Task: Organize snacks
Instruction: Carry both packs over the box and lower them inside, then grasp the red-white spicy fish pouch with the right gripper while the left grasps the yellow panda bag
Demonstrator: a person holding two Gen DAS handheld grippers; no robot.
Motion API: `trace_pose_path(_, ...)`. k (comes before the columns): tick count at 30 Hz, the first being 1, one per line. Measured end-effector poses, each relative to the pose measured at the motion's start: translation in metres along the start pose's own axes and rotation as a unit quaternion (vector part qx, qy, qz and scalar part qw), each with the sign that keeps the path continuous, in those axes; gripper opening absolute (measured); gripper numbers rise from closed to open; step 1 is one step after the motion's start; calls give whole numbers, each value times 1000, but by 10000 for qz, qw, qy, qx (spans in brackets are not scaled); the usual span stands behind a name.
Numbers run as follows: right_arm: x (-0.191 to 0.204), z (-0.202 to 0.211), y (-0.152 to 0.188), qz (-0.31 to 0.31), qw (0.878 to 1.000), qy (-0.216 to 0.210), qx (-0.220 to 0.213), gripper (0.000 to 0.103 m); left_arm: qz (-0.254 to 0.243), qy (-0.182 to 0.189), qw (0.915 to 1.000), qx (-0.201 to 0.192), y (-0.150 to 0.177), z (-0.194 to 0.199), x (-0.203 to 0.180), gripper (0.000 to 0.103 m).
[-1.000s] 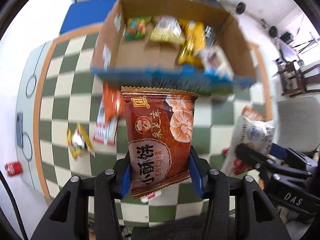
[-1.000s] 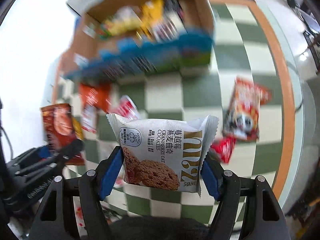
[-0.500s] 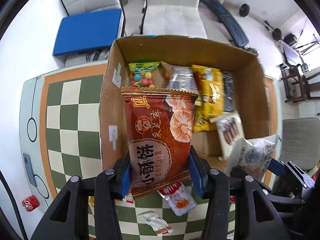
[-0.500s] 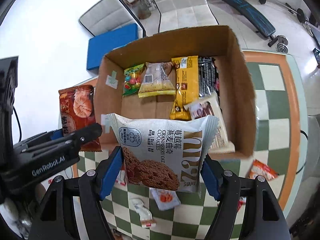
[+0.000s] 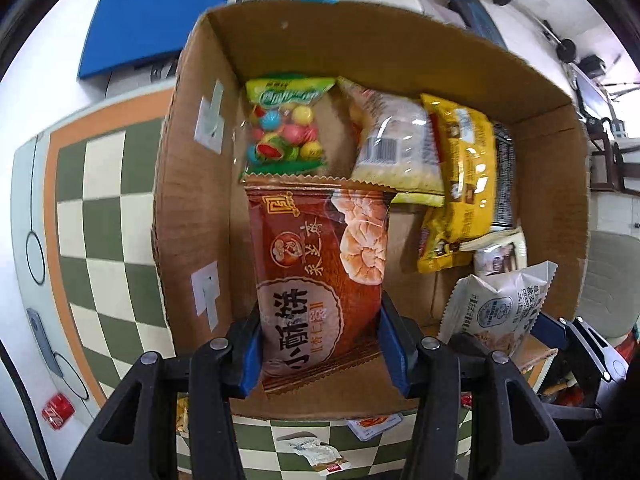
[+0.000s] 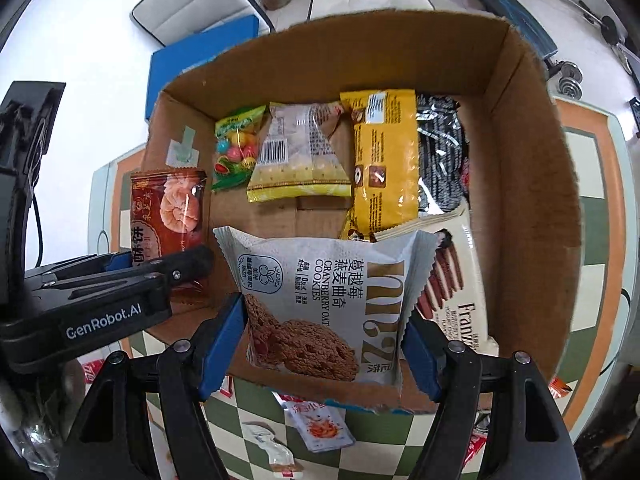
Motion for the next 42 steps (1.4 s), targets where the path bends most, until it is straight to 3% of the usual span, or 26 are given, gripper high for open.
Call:
trace_pose_path(4,0,-14,-2,-6,9998,-32,220,77,140,193,9995,223,-1,-11,5,51)
trace_pose_path(5,-1,-20,-3,-11,9995,-32,328,79,160,201,9994,232,-1,-12,7,55)
trace_pose_path(6,-1,-24,-4,-23,9991,23,415,91,155,178,9995,225,-2,-13,8,67)
trace_pose_path(7,-1,-25,-5,-17,9990,67,439,95,144,128,9996,212,-2,-13,9,79)
trace_pose_path(9,-1,-27,-6,24,9989,129,456,95,152,81,9996,202,-2,-13,11,84)
trace_pose_path(20,-1,-25,-4,62,9983,437,382,96,44,85,9999,-38,6,1,14,87)
trace_pose_path(26,2,-1,-1,287,9966,762,-154,99,-32,219,9974,-686,20,37,7,87)
trace_pose_path(29,3,14,6,264,9973,627,-278,99,42,122,9934,-1141,36,61,11,87)
trace_pose_path(32,6,30,17,245,9977,489,-406,99,211,22,9879,-1536,60,80,25,87)
trace_pose_path(35,13,41,36,286,9980,352,-432,99,553,-98,9845,-1660,91,83,52,87)
trace_pose_path(38,21,34,62,367,9986,315,-211,99,1072,-153,9815,-1579,124,74,87,87)
trace_pose_path(42,38,4,100,551,9980,184,266,99,1715,-148,9782,-1161,163,40,133,87)
Point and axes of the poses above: each gripper's, at about its wrist camera, not at the fingertips, and z roughly against the way its jaws point, x to its left, y to its underside, the point moved 4 cm from there along -z, roughly the way its jaws point, and after that the axes turned 7 degrees about z, right-handed, at the moved point
